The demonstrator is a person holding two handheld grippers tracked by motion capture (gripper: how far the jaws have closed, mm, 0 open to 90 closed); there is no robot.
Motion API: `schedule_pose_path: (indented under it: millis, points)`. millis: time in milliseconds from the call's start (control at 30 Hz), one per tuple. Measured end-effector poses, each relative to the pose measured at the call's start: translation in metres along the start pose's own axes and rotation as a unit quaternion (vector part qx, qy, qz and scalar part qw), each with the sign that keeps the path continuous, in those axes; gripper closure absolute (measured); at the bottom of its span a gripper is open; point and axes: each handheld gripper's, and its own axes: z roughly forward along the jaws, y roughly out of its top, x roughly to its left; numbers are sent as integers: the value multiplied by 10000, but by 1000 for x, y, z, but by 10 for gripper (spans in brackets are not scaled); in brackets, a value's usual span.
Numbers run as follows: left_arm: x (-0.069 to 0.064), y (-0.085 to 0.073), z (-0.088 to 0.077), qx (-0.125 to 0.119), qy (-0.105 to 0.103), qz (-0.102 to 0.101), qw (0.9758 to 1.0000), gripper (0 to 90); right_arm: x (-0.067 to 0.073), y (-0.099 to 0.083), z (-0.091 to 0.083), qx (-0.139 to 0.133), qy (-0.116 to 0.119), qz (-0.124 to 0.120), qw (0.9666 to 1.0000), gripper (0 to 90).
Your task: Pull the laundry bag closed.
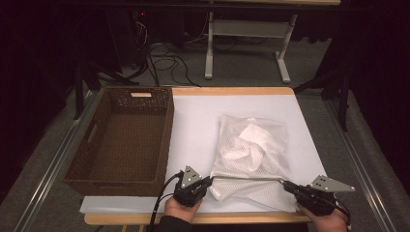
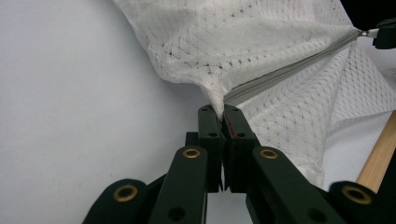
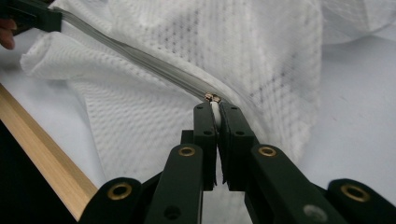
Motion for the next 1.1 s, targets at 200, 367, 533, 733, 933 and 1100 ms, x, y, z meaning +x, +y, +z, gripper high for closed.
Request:
schedule_pose_path:
  millis: [200, 367, 533, 733, 933, 1100]
  points:
    - [-1, 0, 0, 27, 11, 41, 10000, 873, -14, -9, -9, 60, -148, 127, 9998, 877]
    - [-3, 0, 0, 26, -4, 104, 9999, 875, -28, -15, -16, 147, -356, 353, 9986, 876]
    - [-5, -1, 2, 94, 32, 167, 9998, 874, -32, -18, -16, 230, -405, 357, 9983, 877]
    - [-9, -5, 6, 269, 136, 545, 9981, 808, -31, -18, -13, 241, -390, 300, 9985, 808]
    - [-11, -2, -3, 42, 403, 646, 9971, 614, -30, -11, -16, 41, -551, 322, 9980, 617]
    - [-7, -1, -13, -214, 748, 597, 9952, 492, -35, -3, -16, -186, -715, 454, 9962, 493]
